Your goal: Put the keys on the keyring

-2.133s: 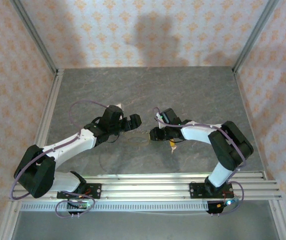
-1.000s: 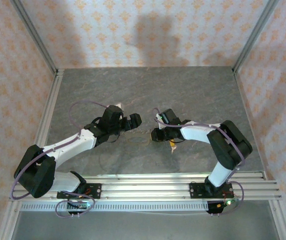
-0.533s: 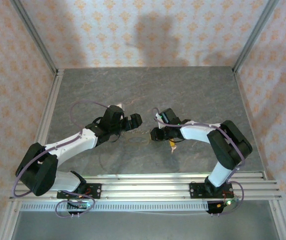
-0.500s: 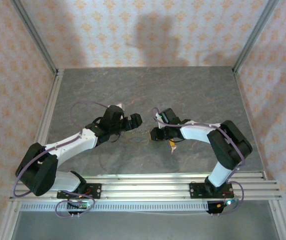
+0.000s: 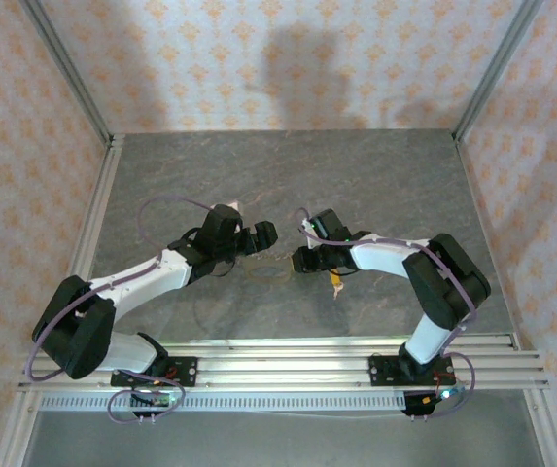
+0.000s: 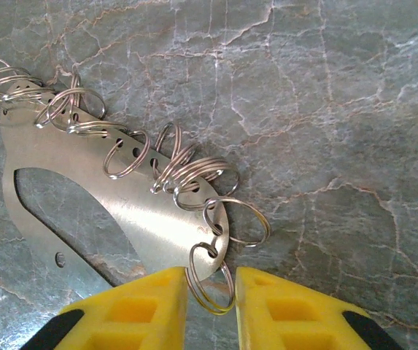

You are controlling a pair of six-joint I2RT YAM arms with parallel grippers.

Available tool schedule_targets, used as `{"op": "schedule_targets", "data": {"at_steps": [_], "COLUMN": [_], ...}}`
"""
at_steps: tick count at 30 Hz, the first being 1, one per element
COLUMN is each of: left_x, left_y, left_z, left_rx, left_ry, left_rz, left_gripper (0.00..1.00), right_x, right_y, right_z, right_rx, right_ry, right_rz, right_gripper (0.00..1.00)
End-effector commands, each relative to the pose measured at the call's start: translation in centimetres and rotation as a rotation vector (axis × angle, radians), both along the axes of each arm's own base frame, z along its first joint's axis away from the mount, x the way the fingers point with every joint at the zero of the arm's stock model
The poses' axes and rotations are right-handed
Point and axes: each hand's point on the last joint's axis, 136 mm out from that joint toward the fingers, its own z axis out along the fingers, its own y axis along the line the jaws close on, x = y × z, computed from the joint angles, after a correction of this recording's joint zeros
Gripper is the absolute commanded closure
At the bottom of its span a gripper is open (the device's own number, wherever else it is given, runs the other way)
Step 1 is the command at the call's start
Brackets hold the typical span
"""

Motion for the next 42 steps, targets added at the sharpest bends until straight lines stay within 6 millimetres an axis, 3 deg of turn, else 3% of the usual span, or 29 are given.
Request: {"op": "schedule_targets", "data": {"at_steps": [1, 10, 16, 23, 28, 32, 42], "left_x": [0.1, 0.1, 0.2, 0.4, 0.4, 0.7, 2.3], "left_y": [-0.2, -0.2, -0.2, 1.0, 1.6, 2.2, 3.5], "left_z": [0.0, 0.1, 0.1, 0.6, 2.3, 5.6, 13.1], "left_rx": [-0.01, -0.011, -0.01, 0.028, 0.072, 0.088, -0.038], "left_ry": [-0.008, -0.013, -0.012, 0.012, 0.003, -0.084, -0.234], "left_rz": [0.003, 0.003, 0.009, 0.081, 0.075, 0.068, 0.046], "left_gripper": [0.01, 0.01, 0.01, 0.0, 0.0, 0.0, 0.03], "right_x": [0.5, 0.4, 0.4, 0.8, 1.5, 2.3, 4.7], "right_y": [0.4, 0.2, 0.0, 0.4, 1.0, 1.5, 3.5], "right_z": [0.2, 0.2, 0.3, 2.8, 6.6, 11.0, 24.6], "right_rx": [-0.01, -0.022, -0.031, -0.008, 0.028, 0.075, 0.282], "right_ry": [-0.02, -0.021, -0.026, -0.065, -0.14, -0.248, -0.489], "right_rz": [0.016, 0.017, 0.019, 0.036, 0.063, 0.076, 0.133], "right_gripper": [0.78, 0.85, 1.0, 1.0, 1.0, 1.0, 1.0]}}
